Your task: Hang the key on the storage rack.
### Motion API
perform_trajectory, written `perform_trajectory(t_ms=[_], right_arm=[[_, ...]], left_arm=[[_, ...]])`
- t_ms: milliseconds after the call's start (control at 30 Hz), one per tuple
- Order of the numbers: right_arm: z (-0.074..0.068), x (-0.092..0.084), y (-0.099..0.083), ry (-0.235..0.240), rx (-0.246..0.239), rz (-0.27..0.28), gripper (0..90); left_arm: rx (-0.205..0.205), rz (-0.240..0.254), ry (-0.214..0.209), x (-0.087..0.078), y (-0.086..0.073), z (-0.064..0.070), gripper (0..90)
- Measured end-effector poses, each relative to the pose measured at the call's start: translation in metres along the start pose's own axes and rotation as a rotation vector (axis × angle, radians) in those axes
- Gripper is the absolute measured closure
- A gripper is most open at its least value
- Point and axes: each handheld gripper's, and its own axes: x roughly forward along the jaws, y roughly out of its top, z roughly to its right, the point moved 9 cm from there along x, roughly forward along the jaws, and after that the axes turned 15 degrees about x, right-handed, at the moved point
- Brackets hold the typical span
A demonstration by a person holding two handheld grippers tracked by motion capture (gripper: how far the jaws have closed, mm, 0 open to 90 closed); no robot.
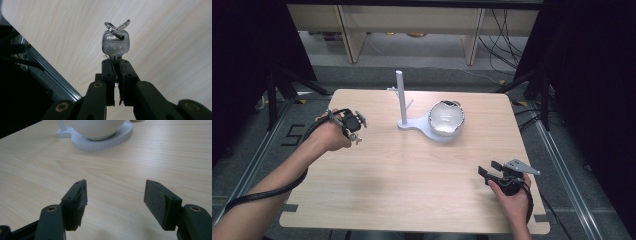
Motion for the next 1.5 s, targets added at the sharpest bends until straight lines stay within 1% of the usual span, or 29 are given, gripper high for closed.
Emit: perform_trajectory(t_ms=[33, 67, 100, 133, 167, 200, 233, 300, 367, 400, 433, 467, 500, 567, 633, 700, 833, 867, 933, 1033, 1067, 1133, 1167, 1200, 1267, 1367, 1433, 1467, 1500], right_arm=[[0.000, 0.000, 0.000, 0.000, 0.000, 0.000, 36.0], [-0.001, -0.002, -0.001, 0.002, 0.010, -0.018, 36.0], [0.000, -0.001, -0.001, -0.001, -0.005, -0.013, 36.1], [0.000, -0.001, -0.001, -0.001, -0.005, -0.013, 36.1], [-0.001, -0.002, -0.002, -0.005, 0.010, -0.021, 36.1], [-0.001, -0.001, -0.001, 0.000, -0.001, -0.014, 36.1], [-0.001, -0.001, -0.001, 0.000, -0.001, -0.014, 36.1], [-0.001, -0.001, -0.001, -0.002, 0.002, -0.016, 36.1], [-0.001, -0.001, -0.001, -0.002, 0.006, -0.017, 36.1], [-0.001, -0.001, -0.001, -0.002, 0.006, -0.017, 36.1], [-0.001, -0.001, -0.001, -0.002, 0.004, -0.017, 36.1], [0.002, -0.001, 0.001, -0.003, -0.035, -0.004, 36.1], [-0.001, -0.001, -0.001, -0.001, 0.002, -0.017, 36.1], [-0.001, -0.001, -0.001, -0.001, 0.003, -0.017, 36.1], [-0.001, -0.001, -0.001, 0.000, -0.005, -0.014, 36.1], [-0.001, -0.001, -0.001, -0.001, 0.004, -0.017, 36.1], [-0.001, -0.001, -0.001, 0.001, 0.004, -0.018, 36.1], [0.002, -0.001, 0.001, -0.001, -0.035, -0.006, 36.1], [-0.001, -0.001, -0.002, -0.005, 0.003, -0.021, 36.1], [0.001, 0.000, -0.001, -0.015, -0.006, -0.014, 36.1], [0.000, -0.001, -0.001, -0.005, -0.006, -0.018, 36.1], [0.000, -0.001, -0.001, -0.005, -0.011, -0.013, 36.1], [-0.001, -0.001, -0.001, 0.001, 0.002, -0.018, 36.1], [-0.001, -0.001, -0.002, 0.002, 0.002, -0.018, 36.1], [-0.001, -0.001, -0.002, 0.002, 0.001, -0.018, 36.2], [-0.001, -0.001, -0.002, -0.002, -0.006, -0.012, 36.2], [0.003, 0.001, 0.000, -0.007, -0.052, -0.005, 36.2], [0.002, -0.001, 0.000, -0.010, -0.024, -0.007, 36.1], [0.002, -0.001, 0.000, -0.004, -0.036, -0.007, 36.1]], left_arm=[[0.000, 0.000, 0.000, 0.000, 0.000, 0.000, 83.2], [-0.014, 0.023, 0.017, -0.002, 0.002, -0.004, 83.2], [-0.020, 0.040, 0.039, -0.006, 0.003, -0.011, 83.2], [-0.020, 0.040, 0.039, -0.006, 0.003, -0.011, 83.2], [-0.028, 0.061, 0.060, -0.007, 0.005, -0.017, 83.2], [-0.038, 0.076, 0.078, -0.010, 0.007, -0.023, 83.2], [-0.038, 0.076, 0.078, -0.010, 0.007, -0.023, 83.2], [-0.043, 0.102, 0.105, -0.012, 0.010, -0.029, 83.2], [-0.049, 0.132, 0.118, -0.015, 0.015, -0.033, 83.2], [-0.049, 0.132, 0.118, -0.015, 0.015, -0.033, 83.2], [-0.058, 0.147, 0.135, -0.015, 0.018, -0.034, 83.2], [-0.044, 0.136, 0.137, -0.017, 0.018, -0.034, 83.2], [-0.032, 0.126, 0.143, -0.019, 0.019, -0.036, 83.2], [-0.043, 0.137, 0.147, -0.019, 0.022, -0.035, 83.2], [-0.029, 0.135, 0.156, -0.022, 0.025, -0.036, 83.2], [-0.021, 0.136, 0.157, -0.023, 0.028, -0.036, 83.2], [-0.021, 0.148, 0.161, -0.026, 0.035, -0.038, 83.2], [-0.014, 0.149, 0.162, -0.028, 0.037, -0.039, 83.2], [-0.003, 0.152, 0.168, -0.030, 0.043, -0.040, 83.2], [0.004, 0.157, 0.176, -0.032, 0.047, -0.041, 83.1], [0.019, 0.154, 0.176, -0.034, 0.050, -0.041, 83.2], [0.024, 0.164, 0.184, -0.037, 0.055, -0.043, 83.2], [0.026, 0.165, 0.180, -0.040, 0.059, -0.044, 83.2], [0.017, 0.172, 0.180, -0.041, 0.062, -0.044, 83.2], [0.021, 0.174, 0.178, -0.041, 0.064, -0.045, 83.2], [0.036, 0.175, 0.170, -0.039, 0.072, -0.048, 83.1], [0.028, 0.183, 0.162, -0.038, 0.077, -0.051, 83.2], [0.031, 0.183, 0.159, -0.038, 0.080, -0.053, 83.2], [0.035, 0.187, 0.159, -0.039, 0.082, -0.055, 83.1]])
